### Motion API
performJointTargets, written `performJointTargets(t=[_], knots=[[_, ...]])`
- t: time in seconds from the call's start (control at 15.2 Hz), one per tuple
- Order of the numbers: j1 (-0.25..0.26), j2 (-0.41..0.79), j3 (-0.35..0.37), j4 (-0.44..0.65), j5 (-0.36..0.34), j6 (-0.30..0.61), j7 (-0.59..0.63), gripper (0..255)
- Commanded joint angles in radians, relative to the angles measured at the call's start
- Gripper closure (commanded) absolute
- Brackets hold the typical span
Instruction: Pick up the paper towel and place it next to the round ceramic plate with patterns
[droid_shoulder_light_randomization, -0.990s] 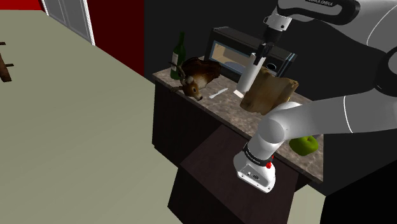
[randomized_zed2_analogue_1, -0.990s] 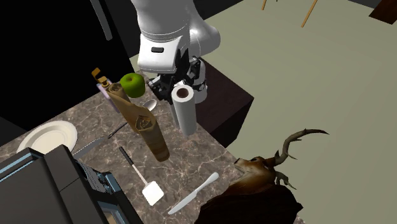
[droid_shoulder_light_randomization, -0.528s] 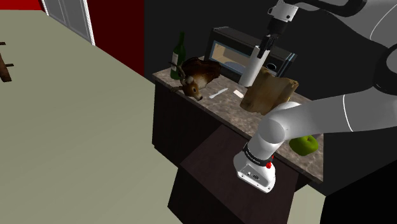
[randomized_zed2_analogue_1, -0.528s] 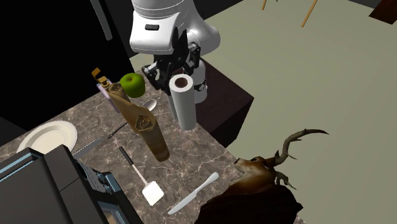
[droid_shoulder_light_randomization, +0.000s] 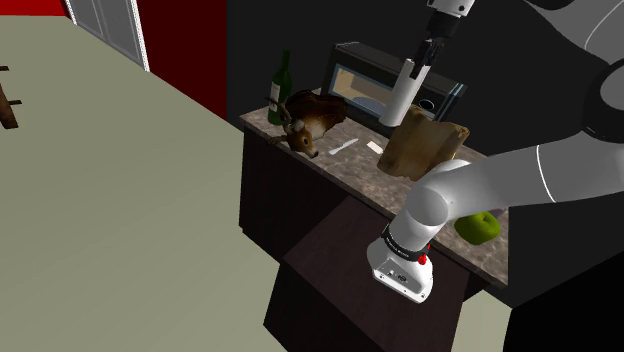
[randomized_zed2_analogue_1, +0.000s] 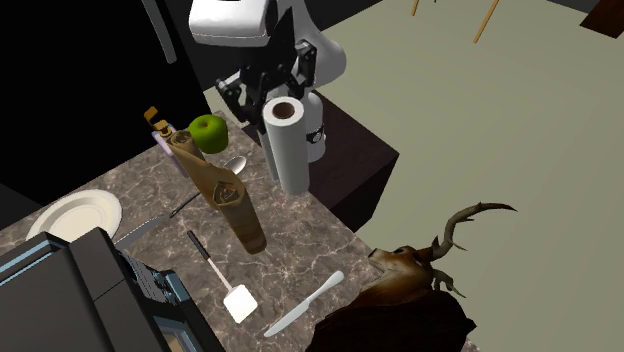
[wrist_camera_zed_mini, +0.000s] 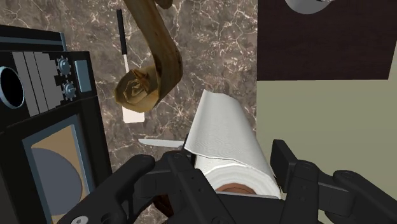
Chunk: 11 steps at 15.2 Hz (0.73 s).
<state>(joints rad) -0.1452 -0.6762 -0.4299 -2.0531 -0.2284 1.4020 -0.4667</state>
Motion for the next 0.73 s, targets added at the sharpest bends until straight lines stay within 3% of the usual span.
performJointTargets(t=[0.0, 0.33, 0.66], knots=[[0.003, 0.012, 0.002, 0.041, 0.005, -0.029, -0.004, 255], [0.011, 0.043, 0.006, 0.129, 0.015, -0.087, -0.011, 255], [-0.022, -0.015, -0.064, 0.128, -0.054, -0.124, -0.115, 255]])
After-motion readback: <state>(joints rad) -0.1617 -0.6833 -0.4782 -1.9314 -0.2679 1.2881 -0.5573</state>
